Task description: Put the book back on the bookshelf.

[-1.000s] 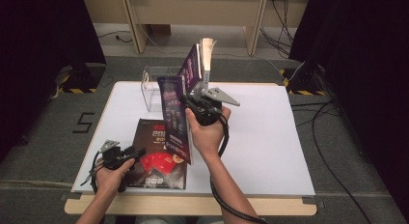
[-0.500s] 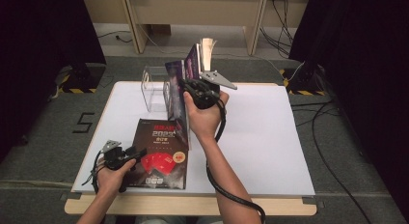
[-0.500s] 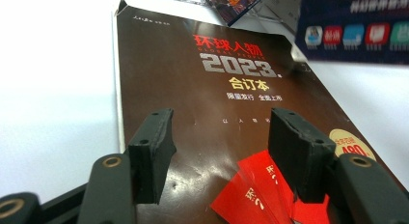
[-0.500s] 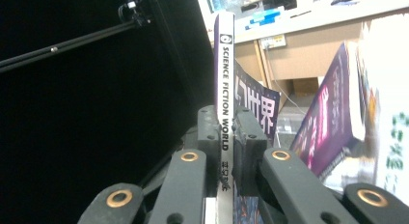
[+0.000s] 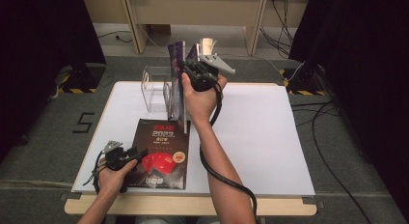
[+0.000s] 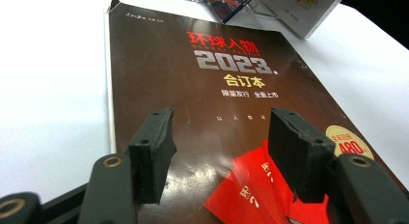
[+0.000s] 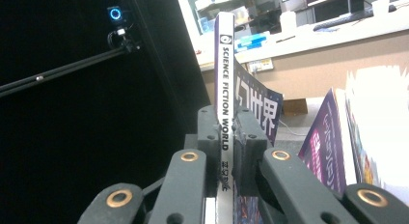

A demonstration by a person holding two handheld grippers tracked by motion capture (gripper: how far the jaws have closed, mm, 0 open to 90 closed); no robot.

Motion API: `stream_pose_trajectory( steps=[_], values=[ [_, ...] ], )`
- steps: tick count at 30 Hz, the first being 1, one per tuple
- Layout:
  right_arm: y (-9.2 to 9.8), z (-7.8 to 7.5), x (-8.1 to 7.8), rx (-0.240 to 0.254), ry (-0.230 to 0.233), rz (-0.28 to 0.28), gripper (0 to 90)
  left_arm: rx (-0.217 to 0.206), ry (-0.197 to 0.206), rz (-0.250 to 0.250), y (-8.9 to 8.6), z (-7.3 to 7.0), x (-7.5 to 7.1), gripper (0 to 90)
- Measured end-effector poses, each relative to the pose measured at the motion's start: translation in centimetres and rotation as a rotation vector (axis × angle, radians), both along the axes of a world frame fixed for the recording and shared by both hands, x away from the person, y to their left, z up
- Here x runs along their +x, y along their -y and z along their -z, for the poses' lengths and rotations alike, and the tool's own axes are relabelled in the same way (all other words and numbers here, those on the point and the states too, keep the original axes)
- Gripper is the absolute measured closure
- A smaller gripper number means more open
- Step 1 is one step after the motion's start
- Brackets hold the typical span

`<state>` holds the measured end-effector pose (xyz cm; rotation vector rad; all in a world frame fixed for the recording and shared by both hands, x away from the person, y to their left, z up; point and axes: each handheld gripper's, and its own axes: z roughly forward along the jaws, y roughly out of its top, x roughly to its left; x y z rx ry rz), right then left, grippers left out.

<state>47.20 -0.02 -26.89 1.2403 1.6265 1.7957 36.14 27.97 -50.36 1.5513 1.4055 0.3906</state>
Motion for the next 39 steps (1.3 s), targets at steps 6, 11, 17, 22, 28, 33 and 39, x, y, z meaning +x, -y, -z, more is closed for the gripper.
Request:
stream_pose_trajectory(
  steps=[6, 11, 17, 22, 28, 33, 39],
  values=[
    [-0.5, -0.4, 0.5, 0.003, 0.02, 0.002, 83.8, 0.001, 0.0, 0.002, 0.0, 0.0, 0.0, 41.4],
    [-1.0, -1.1, 0.9, 0.02, 0.051, 0.014, 83.8, -0.004, 0.003, 0.001, 0.0, 0.0, 0.0, 41.4],
    [-1.1, -1.4, 1.5, 0.037, 0.083, 0.042, 83.8, -0.004, 0.003, 0.006, 0.1, 0.1, 0.0, 41.4],
    [-1.5, -1.3, 2.3, 0.031, 0.102, 0.064, 83.8, -0.007, 0.003, 0.005, 0.1, 0.1, 0.0, 41.5],
    [-2.2, -1.2, 3.6, 0.046, 0.1, 0.074, 83.8, -0.012, 0.002, 0.006, 0.1, 0.1, 0.0, 41.6],
    [-3.0, -1.1, 4.7, 0.041, 0.11, 0.097, 83.8, -0.02, 0.0, 0.006, 0.1, 0.1, 0.0, 41.6],
    [-3.5, -0.5, 6.5, 0.031, 0.095, 0.124, 83.7, -0.023, -0.001, 0.013, 0.1, 0.2, 0.0, 41.7]
  ],
)
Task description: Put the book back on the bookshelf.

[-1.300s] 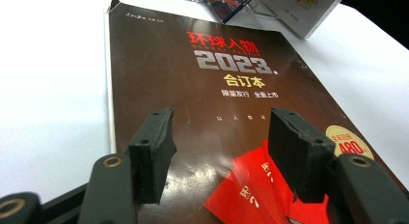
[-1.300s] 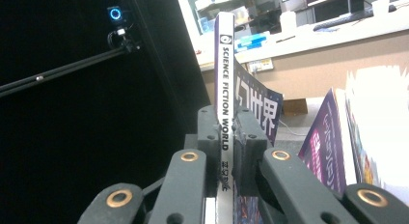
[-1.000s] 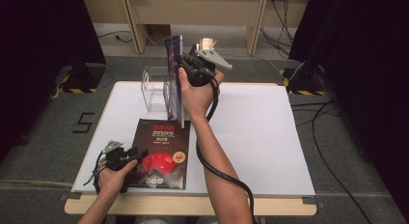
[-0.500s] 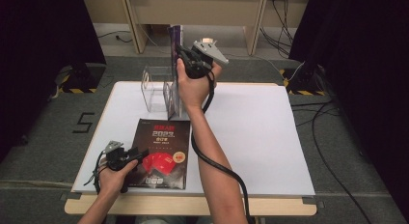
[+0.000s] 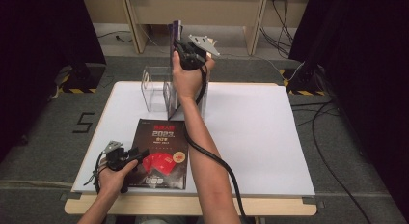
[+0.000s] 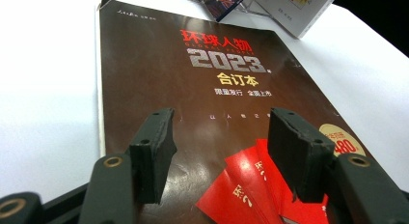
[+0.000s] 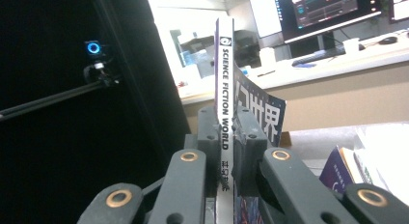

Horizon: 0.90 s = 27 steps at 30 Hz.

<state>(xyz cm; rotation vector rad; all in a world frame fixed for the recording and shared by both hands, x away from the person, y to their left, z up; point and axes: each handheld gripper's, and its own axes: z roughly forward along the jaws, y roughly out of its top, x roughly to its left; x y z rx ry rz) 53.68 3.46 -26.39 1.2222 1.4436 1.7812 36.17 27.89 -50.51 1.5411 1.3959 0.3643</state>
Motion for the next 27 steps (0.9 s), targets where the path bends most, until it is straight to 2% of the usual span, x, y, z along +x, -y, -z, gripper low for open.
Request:
stream_pose_trajectory(
  steps=[8, 14, 22, 27],
  values=[
    [-0.5, 0.3, 1.4, -0.011, 0.009, 0.033, 83.6, -0.003, 0.0, 0.003, 0.0, 0.0, 0.0, 41.6],
    [-0.6, 1.9, 2.1, -0.026, -0.008, 0.048, 83.5, -0.003, 0.001, 0.007, 0.0, 0.0, 0.0, 41.6],
    [-1.3, 4.9, 1.8, -0.069, -0.038, 0.051, 83.4, 0.004, 0.003, 0.013, 0.1, 0.0, 0.0, 41.8],
    [-1.6, 5.3, 1.3, -0.073, -0.026, 0.046, 83.3, 0.002, 0.001, 0.014, 0.1, 0.0, 0.0, 41.8]
  ],
)
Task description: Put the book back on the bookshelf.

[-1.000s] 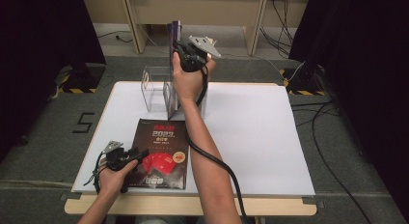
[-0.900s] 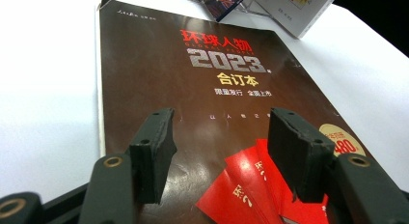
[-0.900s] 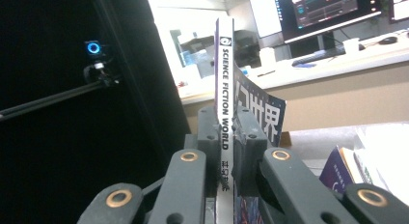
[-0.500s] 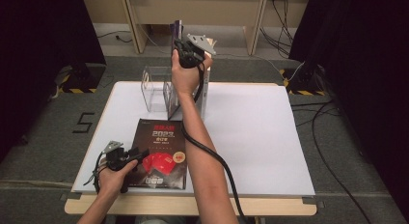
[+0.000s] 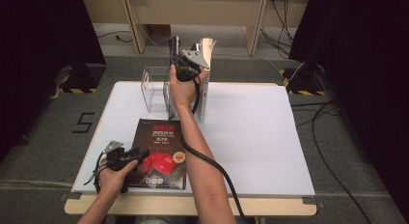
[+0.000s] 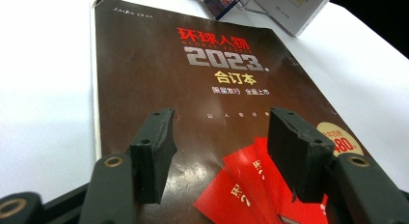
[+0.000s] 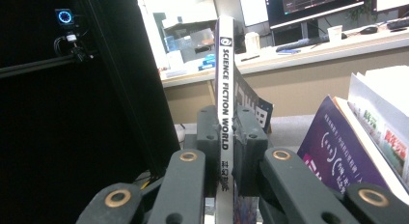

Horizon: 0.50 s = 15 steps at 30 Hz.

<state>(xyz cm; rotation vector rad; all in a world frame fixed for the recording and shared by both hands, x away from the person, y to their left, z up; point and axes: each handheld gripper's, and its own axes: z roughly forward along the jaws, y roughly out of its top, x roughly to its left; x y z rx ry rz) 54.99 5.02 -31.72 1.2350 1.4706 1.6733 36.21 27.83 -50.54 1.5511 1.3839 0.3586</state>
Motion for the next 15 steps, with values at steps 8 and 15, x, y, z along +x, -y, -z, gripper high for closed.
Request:
stream_pose_trajectory(
  steps=[8, 15],
  values=[
    [-0.1, 1.1, -1.5, -0.014, -0.032, 0.006, 82.6, 0.0, 0.006, 0.001, 0.1, 0.0, 0.0, 41.9],
    [1.3, 0.5, -2.1, -0.049, -0.096, 0.012, 80.3, 0.005, 0.002, 0.006, 0.3, 0.0, 0.0, 42.0]
  ],
)
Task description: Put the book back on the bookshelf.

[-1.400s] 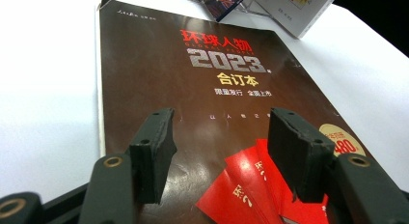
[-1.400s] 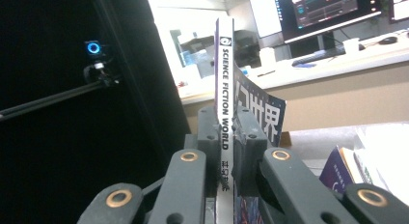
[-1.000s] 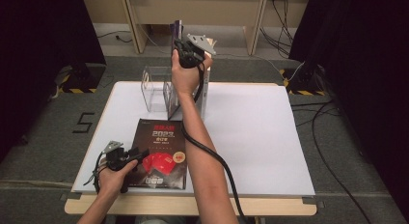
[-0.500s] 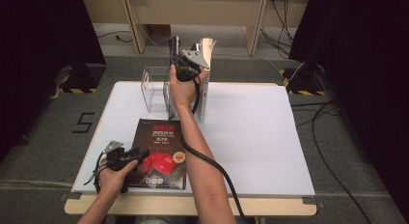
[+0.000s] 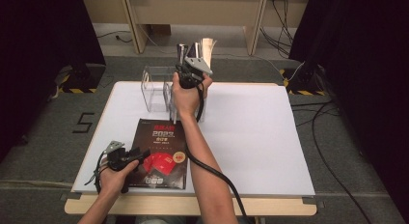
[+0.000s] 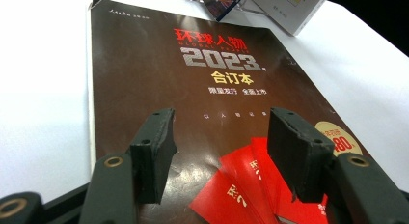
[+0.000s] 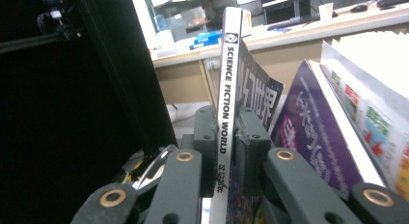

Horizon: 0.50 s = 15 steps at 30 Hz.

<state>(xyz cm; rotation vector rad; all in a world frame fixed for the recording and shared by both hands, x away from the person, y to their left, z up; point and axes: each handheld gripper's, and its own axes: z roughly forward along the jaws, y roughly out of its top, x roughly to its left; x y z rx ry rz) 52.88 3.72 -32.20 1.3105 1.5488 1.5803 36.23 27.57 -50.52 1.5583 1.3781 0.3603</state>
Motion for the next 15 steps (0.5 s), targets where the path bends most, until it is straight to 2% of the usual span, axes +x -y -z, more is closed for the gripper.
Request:
stream_pose_trajectory(
  steps=[7, 15],
  values=[
    [1.2, -0.6, -0.2, -0.025, -0.079, -0.023, 77.4, 0.004, 0.004, 0.001, 0.1, 0.0, 0.0, 42.1],
    [2.4, -1.4, 0.6, -0.042, -0.146, -0.03, 75.3, -0.001, 0.005, 0.005, 0.2, 0.0, -0.1, 42.1]
  ],
)
